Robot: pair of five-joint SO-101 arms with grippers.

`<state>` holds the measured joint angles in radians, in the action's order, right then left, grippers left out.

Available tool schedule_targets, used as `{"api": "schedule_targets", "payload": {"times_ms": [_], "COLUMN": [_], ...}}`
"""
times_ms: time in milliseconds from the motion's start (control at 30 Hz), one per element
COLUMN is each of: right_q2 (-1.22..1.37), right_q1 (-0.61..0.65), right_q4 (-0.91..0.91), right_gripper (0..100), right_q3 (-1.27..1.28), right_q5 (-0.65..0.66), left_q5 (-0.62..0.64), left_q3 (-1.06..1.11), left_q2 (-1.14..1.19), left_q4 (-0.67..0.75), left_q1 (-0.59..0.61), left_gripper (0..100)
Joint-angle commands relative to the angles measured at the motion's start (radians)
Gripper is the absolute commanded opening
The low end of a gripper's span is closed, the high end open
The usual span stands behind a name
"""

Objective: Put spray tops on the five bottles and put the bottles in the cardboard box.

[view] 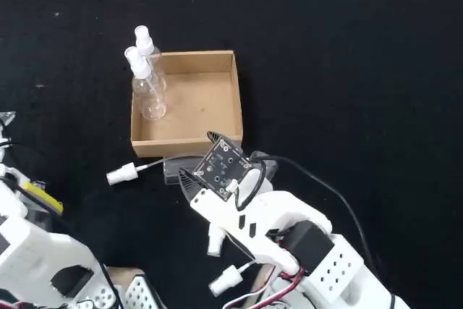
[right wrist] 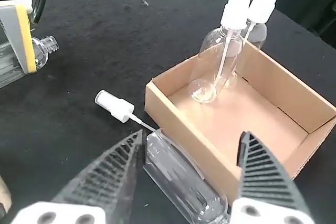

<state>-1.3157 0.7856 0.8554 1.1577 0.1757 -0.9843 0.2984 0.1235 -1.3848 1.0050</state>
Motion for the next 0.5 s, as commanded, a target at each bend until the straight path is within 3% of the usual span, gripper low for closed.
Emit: {"api": "schedule_targets", "payload": {"times_ms": [0, 233, 367, 467], "right_q2": [-0.021, -0.021, -0.022, -0.022], "right_q1": [-0.018, -0.018, -0.018, -0.018], "right_q4": [0.0, 0.0, 0.0, 0.0], "right_gripper": [25.8, 25.8, 25.8, 25.8], "right_q3": [-0.002, -0.002, -0.002, -0.002], "right_q5": [0.005, 0.005, 0.005, 0.005], "left_q5": [-0.052, -0.068, -0.063, -0.063], "left_q3": [-0.008, 0.022, 0.09, 0.091], "left_q2": [-0.021, -0.021, -0.034, -0.043], "left_q4": [-0.002, 0.0, 0.117, 0.112], "left_q1": [-0.008, -0.005, -0.002, -0.002], "left_gripper": [27, 27, 27, 27]}}
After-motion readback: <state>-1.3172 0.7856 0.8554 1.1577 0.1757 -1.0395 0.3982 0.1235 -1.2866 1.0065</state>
